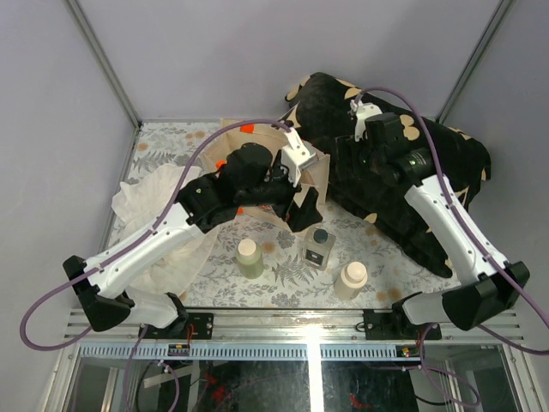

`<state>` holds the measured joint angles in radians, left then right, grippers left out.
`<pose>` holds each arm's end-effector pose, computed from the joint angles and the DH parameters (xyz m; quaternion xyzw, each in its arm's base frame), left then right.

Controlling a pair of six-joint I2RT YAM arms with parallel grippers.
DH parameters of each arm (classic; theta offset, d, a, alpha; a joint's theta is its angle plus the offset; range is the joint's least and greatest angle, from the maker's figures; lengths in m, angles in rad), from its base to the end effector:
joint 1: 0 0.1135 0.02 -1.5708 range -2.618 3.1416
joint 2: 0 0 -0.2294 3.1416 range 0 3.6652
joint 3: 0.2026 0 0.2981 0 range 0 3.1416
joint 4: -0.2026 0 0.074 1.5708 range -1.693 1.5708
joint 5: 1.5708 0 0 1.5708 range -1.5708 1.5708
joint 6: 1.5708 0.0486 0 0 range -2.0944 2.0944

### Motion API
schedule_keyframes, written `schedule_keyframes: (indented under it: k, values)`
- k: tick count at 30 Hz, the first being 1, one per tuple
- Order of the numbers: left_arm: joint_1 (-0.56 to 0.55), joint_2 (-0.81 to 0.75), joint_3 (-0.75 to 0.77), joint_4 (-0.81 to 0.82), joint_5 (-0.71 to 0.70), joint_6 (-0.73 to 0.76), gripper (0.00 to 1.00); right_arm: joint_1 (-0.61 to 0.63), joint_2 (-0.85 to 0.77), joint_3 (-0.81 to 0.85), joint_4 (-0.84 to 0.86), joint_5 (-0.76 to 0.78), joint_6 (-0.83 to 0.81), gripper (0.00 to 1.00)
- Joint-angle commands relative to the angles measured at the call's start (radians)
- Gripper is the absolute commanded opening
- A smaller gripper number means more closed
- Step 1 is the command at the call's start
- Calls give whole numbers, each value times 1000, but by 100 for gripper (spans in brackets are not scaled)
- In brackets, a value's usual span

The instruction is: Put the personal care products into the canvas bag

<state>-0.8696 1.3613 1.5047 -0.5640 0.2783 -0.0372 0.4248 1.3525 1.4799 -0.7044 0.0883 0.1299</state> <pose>0.2239 -0.2859 0.3897 0.4050 0.7296 -0.3406 0.4333 0.3251 0.1424 0.3673 -0.1082 0.8718 0.0931 0.4687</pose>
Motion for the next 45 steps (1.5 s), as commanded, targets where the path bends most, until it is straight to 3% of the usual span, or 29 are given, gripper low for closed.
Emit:
schedule_keyframes:
  k: [1, 11, 17, 22, 27, 37, 45]
  values:
    - [-59, -2, -5, -57, 59, 11, 100, 0, 52, 72, 102, -70, 6, 85]
    - [-109, -26, -124, -101, 5, 59, 100, -1, 160, 259, 154, -279, 18, 87]
    - [-109, -52, -178, -100, -17, 53, 100, 4, 235, 244, 178, -391, 93, 92]
    - [-110, -45, -173, -112, -20, 60, 100, 31, 293, 237, 141, -331, 87, 100]
    - [-110, -20, -149, -131, -21, 78, 100, 59, 346, 233, 113, -293, 71, 99]
    - [-109, 9, -134, -120, -22, 88, 100, 85, 423, 422, -251, 17, -16, 99]
    - [-110, 64, -86, -88, -10, 136, 100, 85, 387, 384, -360, 158, -34, 100]
